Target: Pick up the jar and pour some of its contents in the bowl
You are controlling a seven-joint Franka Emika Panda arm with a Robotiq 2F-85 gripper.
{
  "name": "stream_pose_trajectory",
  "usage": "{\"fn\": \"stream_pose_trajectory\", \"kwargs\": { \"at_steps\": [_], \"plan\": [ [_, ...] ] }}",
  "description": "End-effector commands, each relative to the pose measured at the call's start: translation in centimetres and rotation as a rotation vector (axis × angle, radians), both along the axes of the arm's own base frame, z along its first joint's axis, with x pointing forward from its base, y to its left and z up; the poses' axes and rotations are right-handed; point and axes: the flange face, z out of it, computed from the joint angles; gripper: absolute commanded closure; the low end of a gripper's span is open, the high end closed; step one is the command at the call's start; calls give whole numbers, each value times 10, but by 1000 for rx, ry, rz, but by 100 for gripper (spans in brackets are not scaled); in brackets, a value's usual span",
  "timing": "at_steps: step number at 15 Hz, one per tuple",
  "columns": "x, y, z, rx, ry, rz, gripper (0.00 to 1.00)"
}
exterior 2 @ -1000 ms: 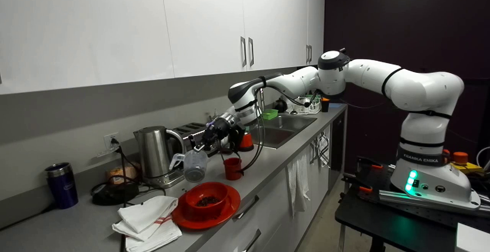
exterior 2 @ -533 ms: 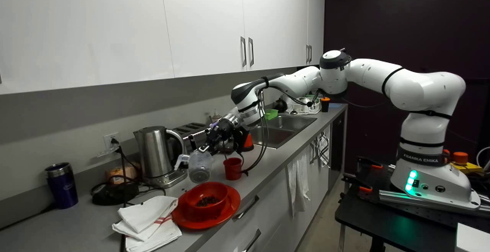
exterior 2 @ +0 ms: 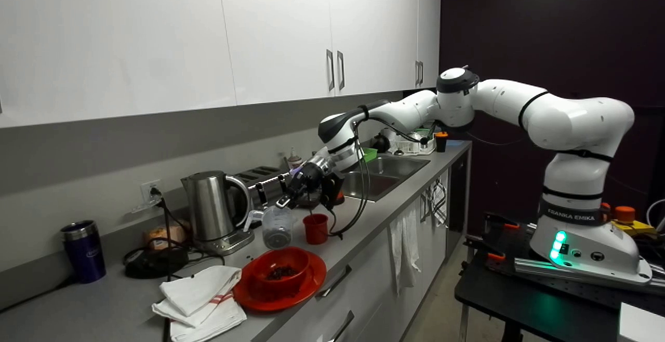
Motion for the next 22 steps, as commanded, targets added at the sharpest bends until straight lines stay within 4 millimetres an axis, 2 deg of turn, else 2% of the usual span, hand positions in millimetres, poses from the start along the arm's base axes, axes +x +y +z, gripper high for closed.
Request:
{"fn": "stream_pose_trajectory", "kwargs": {
  "at_steps": [1,22],
  "plan": [
    [-8,-2,8,16,-1,-3,96],
    [-5,-17,0,212,149,82,96]
  ]
}}
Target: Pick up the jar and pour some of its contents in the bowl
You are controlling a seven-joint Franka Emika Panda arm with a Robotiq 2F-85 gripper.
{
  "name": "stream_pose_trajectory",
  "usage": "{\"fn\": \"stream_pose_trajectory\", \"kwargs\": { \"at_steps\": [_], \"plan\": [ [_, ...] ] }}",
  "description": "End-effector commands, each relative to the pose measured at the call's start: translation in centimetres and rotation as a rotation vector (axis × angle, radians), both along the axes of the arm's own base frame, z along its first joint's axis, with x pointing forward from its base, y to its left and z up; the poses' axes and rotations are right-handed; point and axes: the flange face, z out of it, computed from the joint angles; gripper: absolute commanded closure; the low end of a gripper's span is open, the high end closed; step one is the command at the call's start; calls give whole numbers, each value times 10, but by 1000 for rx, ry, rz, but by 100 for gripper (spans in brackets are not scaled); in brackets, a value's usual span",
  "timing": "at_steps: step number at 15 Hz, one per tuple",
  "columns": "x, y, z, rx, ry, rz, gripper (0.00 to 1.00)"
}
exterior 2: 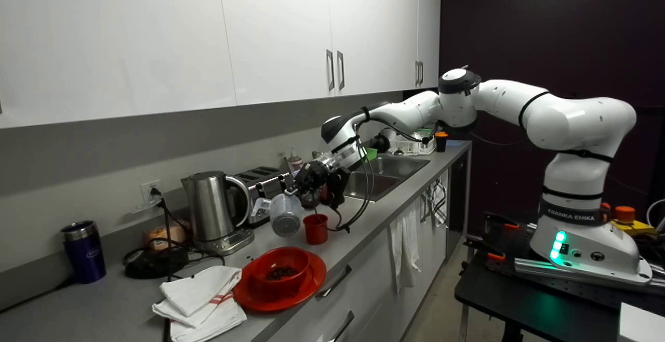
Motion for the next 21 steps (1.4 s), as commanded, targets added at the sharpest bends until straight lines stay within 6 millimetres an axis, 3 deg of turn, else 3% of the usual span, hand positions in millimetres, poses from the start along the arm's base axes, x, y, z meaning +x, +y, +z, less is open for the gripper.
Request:
{"fn": "stream_pose_trajectory", "kwargs": {
  "at_steps": [1,9,21],
  "plan": [
    [5,-4,-3,70,34,13,96],
    [10,-10,-11,127,89,22,96],
    [15,-2,-18,181,125,10,96]
  ]
}}
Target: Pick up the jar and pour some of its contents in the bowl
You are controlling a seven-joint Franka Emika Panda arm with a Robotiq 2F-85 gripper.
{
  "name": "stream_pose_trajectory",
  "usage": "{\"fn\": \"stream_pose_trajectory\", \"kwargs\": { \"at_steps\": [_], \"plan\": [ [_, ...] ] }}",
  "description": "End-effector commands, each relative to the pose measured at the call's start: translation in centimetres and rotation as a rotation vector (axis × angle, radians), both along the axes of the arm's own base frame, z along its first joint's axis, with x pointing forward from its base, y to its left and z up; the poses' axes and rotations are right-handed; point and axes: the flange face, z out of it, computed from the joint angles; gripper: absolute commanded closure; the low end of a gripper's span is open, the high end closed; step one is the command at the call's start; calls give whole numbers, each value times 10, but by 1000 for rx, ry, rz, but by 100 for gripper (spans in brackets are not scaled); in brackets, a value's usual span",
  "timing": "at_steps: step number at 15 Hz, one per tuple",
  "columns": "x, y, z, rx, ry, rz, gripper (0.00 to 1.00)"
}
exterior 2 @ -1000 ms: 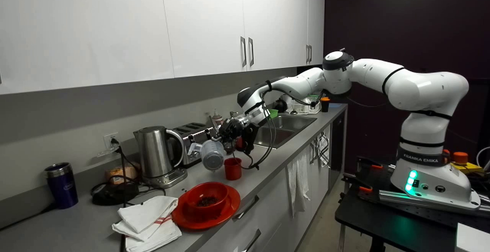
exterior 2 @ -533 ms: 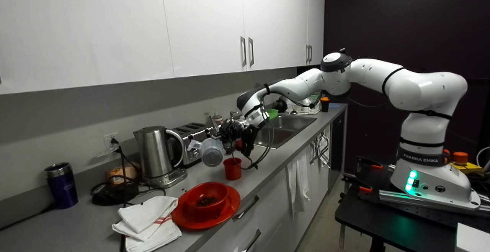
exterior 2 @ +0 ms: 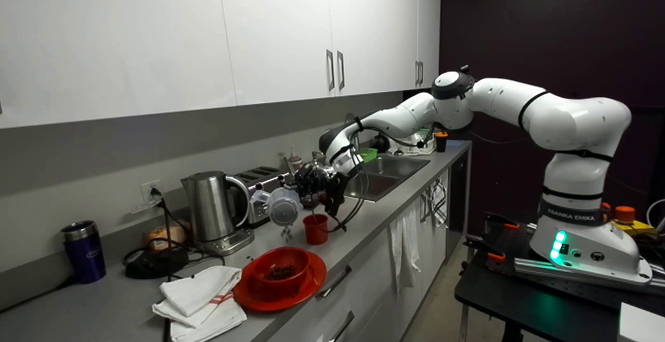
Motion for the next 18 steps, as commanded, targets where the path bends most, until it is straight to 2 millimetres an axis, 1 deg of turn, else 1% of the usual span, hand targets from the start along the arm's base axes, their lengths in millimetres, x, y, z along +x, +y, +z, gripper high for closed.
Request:
{"fn": "stream_pose_trajectory", "kwargs": {
  "at_steps": [1,5,12,18],
  "plan": [
    [5,2,8,10,-14,2,96],
    [7,3,9,-15,-33,-13,96],
    [10,7,14,-186,-98,-11,96],
    [6,17,21,-335,-184,14,96]
  ]
}}
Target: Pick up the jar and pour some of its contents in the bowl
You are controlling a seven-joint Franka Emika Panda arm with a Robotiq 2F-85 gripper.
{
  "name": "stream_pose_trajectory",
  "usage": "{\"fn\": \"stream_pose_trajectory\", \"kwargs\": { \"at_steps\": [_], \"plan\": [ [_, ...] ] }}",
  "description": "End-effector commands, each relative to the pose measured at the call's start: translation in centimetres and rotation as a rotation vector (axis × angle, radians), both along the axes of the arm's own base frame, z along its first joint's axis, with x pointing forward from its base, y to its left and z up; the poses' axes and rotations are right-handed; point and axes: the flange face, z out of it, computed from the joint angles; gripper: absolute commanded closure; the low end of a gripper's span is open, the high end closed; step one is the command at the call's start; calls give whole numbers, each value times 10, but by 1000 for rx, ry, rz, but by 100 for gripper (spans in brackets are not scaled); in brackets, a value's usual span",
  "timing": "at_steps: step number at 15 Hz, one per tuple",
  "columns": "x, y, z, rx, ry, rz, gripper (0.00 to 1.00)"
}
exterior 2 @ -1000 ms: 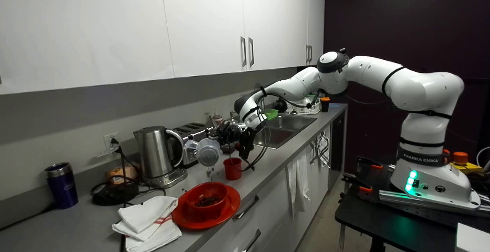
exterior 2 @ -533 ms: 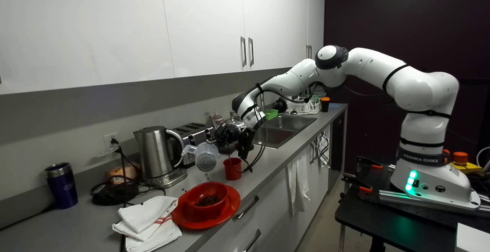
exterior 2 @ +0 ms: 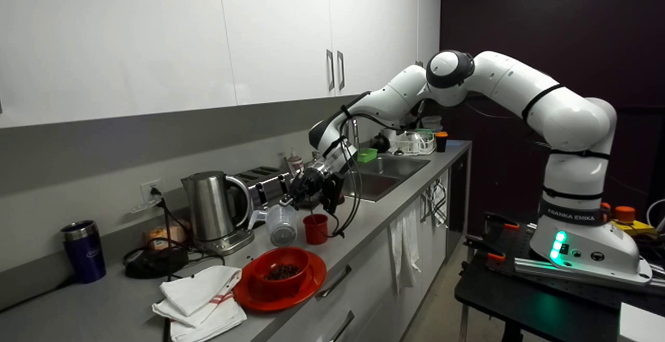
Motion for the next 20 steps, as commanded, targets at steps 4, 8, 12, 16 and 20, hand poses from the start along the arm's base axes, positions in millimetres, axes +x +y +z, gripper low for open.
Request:
{"fn": "stream_pose_trajectory", "kwargs": {
  "at_steps": [4,8,12,16,20],
  "plan": [
    [-5,13,26,-172,-146,31,96],
    [-6,23,44,-245,-236,18,96],
    [-9,29,70,-325,-350,-28,96],
    [-13,33,89,-426,-460,-94,96],
    [-18,33,100,-535,-547,-176,96]
  ]
}}
